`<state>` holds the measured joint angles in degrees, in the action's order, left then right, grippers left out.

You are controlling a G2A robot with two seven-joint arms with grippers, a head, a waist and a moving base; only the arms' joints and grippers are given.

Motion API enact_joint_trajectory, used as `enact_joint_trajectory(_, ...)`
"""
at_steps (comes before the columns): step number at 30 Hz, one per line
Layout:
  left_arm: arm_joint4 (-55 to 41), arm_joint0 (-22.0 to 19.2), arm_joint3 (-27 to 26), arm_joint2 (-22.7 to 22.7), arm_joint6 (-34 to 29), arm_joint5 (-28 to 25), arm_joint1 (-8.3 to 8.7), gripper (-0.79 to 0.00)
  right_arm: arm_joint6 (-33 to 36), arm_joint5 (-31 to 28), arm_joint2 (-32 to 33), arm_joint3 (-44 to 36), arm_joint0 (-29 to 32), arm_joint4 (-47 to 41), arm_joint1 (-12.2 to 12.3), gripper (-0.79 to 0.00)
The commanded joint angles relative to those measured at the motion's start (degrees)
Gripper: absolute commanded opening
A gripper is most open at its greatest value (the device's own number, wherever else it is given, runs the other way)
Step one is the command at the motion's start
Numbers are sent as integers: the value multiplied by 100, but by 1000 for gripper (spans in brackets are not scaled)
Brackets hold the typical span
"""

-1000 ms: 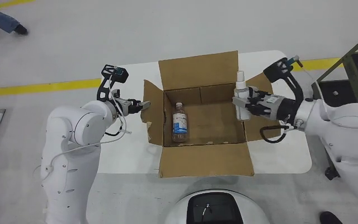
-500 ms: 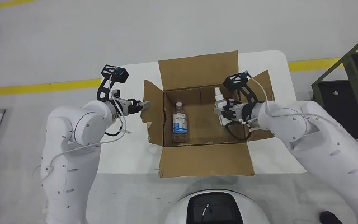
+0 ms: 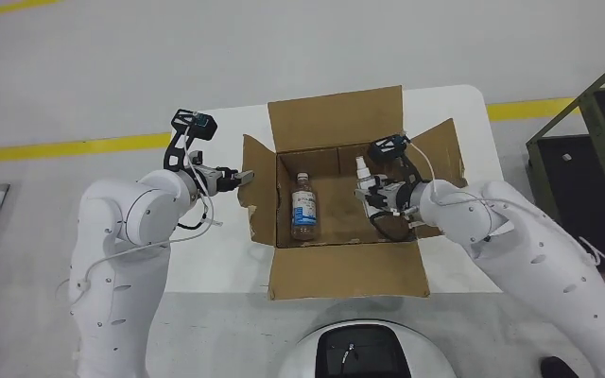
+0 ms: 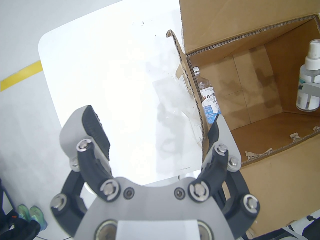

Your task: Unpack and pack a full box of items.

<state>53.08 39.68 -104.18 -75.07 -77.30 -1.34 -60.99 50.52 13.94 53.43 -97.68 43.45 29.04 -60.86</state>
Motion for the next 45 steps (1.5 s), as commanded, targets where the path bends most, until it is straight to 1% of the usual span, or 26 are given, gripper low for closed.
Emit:
enact_joint_trajectory(1, 0, 0, 0, 0, 0, 0, 0, 0, -131, -10, -242, 432, -196, -336, -118, -785)
enact_joint_trajectory(8, 0, 0, 0, 0, 0, 0, 0, 0, -455, 49, -1091, 1952, -967, -1251, -636, -785)
enact_joint_trajectory(12, 0, 0, 0, 0, 0, 0, 0, 0, -631, 93, -1474, 2626, -1306, -1581, -931, -785)
enact_joint_trajectory(18, 0, 0, 0, 0, 0, 0, 0, 0, -689, 225, -1964, 3265, -1645, -1530, -1282, -785)
enact_joint_trajectory(26, 0, 0, 0, 0, 0, 0, 0, 0, -759, 233, -2285, 3949, -1900, -1452, -1632, -785)
enact_joint_trajectory(27, 0, 0, 0, 0, 0, 0, 0, 0, -768, 232, -2305, 4003, -1921, -1453, -1669, -727)
enact_joint_trajectory(28, 0, 0, 0, 0, 0, 0, 0, 0, -768, 221, -2319, 4053, -1935, -1463, -1703, -640)
enact_joint_trajectory(30, 0, 0, 0, 0, 0, 0, 0, 0, -769, 200, -2335, 4157, -1969, -1464, -1762, -610)
enact_joint_trajectory(31, 0, 0, 0, 0, 0, 0, 0, 0, -774, 180, -2336, 4200, -1980, -1468, -1787, -554)
enact_joint_trajectory(32, 0, 0, 0, 0, 0, 0, 0, 0, -778, 162, -2335, 4233, -1989, -1465, -1809, -520)
enact_joint_trajectory(34, 0, 0, 0, 0, 0, 0, 0, 0, -794, 131, -2338, 4263, -2008, -1389, -1839, -425)
enact_joint_trajectory(35, 0, 0, 0, 0, 0, 0, 0, 0, -787, 129, -2329, 4256, -2007, -1368, -1849, -403)
enact_joint_trajectory(36, 0, 0, 0, 0, 0, 0, 0, 0, -780, 101, -2292, 4230, -2000, -1394, -1853, -286)
enact_joint_trajectory(37, 0, 0, 0, 0, 0, 0, 0, 0, -789, 82, -2261, 4215, -1994, -1370, -1849, -228)
enact_joint_trajectory(38, 0, 0, 0, 0, 0, 0, 0, 0, -789, 75, -2238, 4159, -1995, -1300, -1840, -99)
enact_joint_trajectory(40, 0, 0, 0, 0, 0, 0, 0, 0, -766, 93, -2144, 3997, -1964, -1201, -1798, 0)
enact_joint_trajectory(42, 0, 0, 0, 0, 0, 0, 0, 0, -773, 97, -1976, 3716, -1886, -1119, -1719, 0)
enact_joint_trajectory(45, 0, 0, 0, 0, 0, 0, 0, 0, -723, 115, -1629, 3092, -1676, -847, -1522, 0)
